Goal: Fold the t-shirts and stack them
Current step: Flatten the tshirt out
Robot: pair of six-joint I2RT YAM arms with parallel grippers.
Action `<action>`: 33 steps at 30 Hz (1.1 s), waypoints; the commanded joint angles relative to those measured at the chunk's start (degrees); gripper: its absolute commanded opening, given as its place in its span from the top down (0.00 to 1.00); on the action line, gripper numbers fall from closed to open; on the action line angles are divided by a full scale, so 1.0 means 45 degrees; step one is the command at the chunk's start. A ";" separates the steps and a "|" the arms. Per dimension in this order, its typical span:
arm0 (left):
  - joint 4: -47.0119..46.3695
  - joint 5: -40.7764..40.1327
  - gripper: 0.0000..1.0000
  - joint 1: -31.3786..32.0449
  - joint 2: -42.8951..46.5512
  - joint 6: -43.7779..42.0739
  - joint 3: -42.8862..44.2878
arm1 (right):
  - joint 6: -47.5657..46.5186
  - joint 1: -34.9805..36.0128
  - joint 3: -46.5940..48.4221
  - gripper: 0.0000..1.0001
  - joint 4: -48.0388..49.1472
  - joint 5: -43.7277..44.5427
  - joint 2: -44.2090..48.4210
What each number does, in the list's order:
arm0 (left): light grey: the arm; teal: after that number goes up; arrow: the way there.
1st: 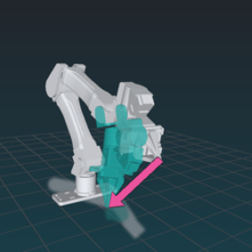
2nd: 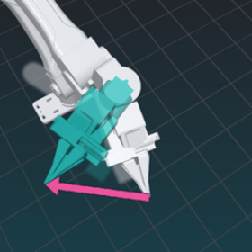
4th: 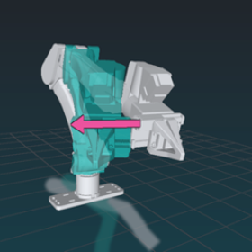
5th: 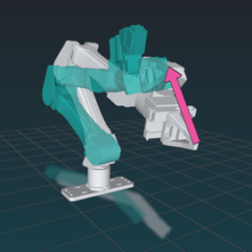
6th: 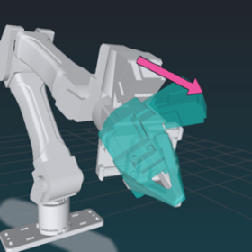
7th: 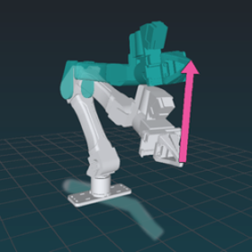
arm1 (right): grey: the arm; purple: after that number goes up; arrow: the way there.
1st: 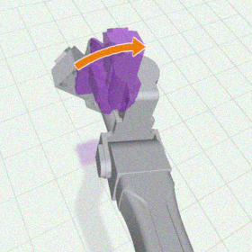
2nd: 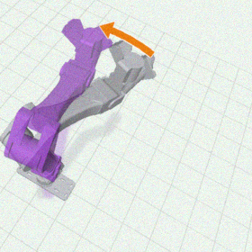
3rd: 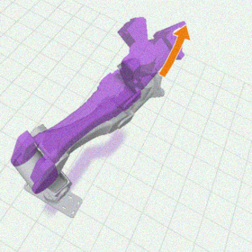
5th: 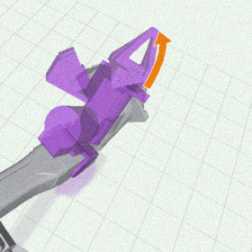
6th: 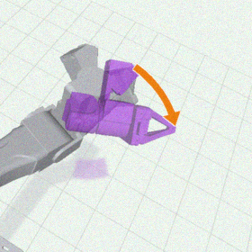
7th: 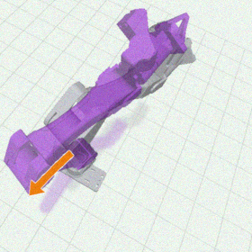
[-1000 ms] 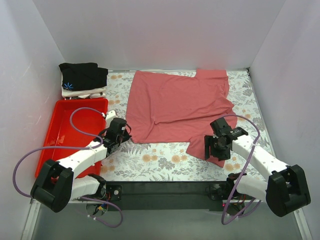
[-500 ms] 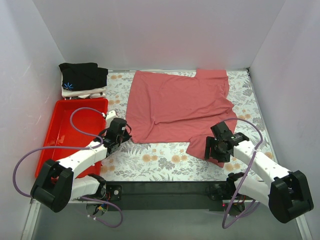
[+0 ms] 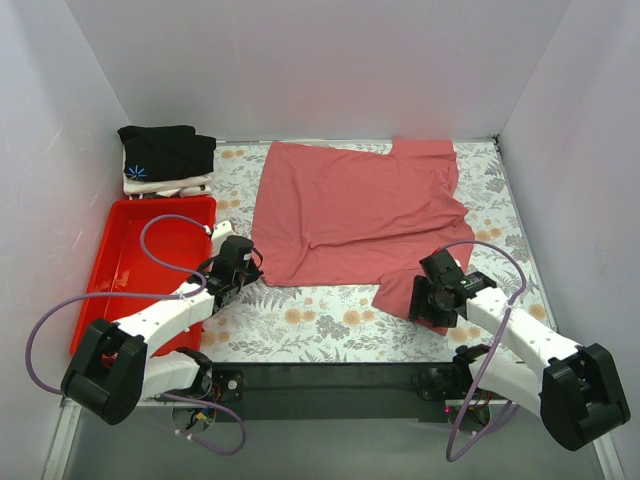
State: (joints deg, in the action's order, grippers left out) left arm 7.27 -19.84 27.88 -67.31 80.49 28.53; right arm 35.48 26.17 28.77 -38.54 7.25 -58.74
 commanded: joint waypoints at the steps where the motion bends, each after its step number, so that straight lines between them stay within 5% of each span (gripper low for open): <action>1: -0.0091 -0.0162 1.00 0.0016 0.0075 -0.0171 -0.0071 | 0.0512 0.0238 -0.0651 0.47 0.0323 0.0128 0.0007; 12: -0.0150 -0.0105 1.00 0.0016 0.0230 -0.0230 -0.0130 | 0.0299 0.0824 -0.0049 0.97 0.0343 0.0578 0.0240; 21: -0.0170 0.0345 1.00 0.0035 0.1694 0.0063 -0.0422 | -0.2199 0.0922 0.4070 0.99 -0.2565 0.0442 -0.0830; 33: 0.1410 0.0209 1.00 0.0113 0.2770 0.0707 0.0065 | -0.4290 0.0922 0.5909 0.99 -0.6139 -0.0418 -0.1887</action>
State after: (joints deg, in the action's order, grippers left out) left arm 9.69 -18.39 28.10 -55.27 82.48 27.16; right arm 20.60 30.02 50.72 -58.43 7.49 -67.18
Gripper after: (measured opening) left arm 0.015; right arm 0.022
